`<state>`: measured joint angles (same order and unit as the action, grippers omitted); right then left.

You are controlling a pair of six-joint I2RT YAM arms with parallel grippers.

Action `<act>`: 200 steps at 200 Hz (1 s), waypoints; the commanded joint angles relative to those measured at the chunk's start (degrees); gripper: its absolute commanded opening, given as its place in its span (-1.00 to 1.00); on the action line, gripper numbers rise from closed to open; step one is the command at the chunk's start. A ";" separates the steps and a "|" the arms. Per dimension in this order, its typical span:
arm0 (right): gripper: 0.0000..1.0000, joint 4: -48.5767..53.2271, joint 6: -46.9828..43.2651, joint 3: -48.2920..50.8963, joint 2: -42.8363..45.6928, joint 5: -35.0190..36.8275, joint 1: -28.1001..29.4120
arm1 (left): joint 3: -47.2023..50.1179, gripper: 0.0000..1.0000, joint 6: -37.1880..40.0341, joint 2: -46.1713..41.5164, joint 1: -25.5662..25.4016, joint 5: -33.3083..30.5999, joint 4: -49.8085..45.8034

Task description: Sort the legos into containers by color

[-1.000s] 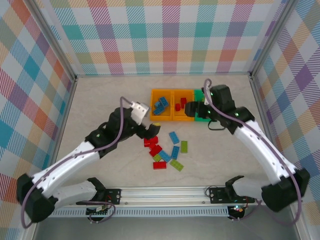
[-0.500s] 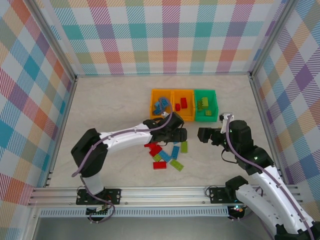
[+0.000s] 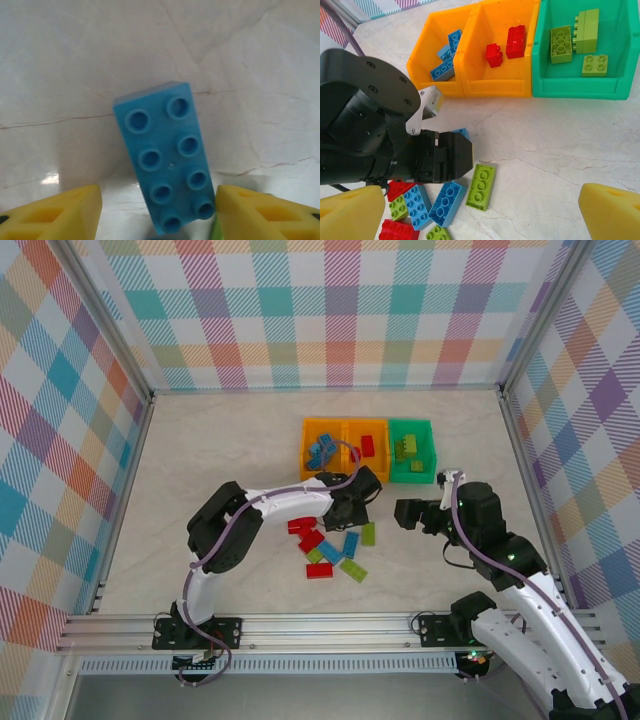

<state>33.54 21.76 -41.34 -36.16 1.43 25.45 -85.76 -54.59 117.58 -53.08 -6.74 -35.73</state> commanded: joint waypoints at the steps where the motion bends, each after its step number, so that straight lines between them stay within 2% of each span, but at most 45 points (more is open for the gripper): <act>1: 0.99 0.34 -0.24 0.25 0.35 -0.91 -0.23 | -0.61 0.02 0.81 1.35 1.22 -0.29 -2.68; 27: 0.99 0.12 -0.40 0.56 -0.98 -3.56 -0.23 | 1.04 -0.25 2.01 0.36 1.57 -0.14 -1.19; 64: 0.99 -1.10 0.10 0.06 -2.57 -7.58 -0.24 | 2.64 -0.34 3.06 -1.38 2.56 0.02 -0.46; 81: 0.99 -1.45 0.33 -0.23 -2.85 -7.54 -0.23 | 3.13 -0.47 3.67 -2.49 3.06 0.38 0.20; 168: 0.99 -1.97 2.01 -0.95 -3.73 -6.99 -0.23 | -1.45 -0.43 9.21 -11.63 3.42 -3.62 -3.80; 200: 0.99 -2.24 2.38 -0.95 -3.92 -6.80 -0.25 | -5.97 -0.43 14.05 -12.18 6.75 -7.59 -4.14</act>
<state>32.99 23.20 -41.34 -40.07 -4.64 25.45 -87.68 -45.41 107.37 -49.43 -10.02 -38.06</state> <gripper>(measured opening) 0.996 0.288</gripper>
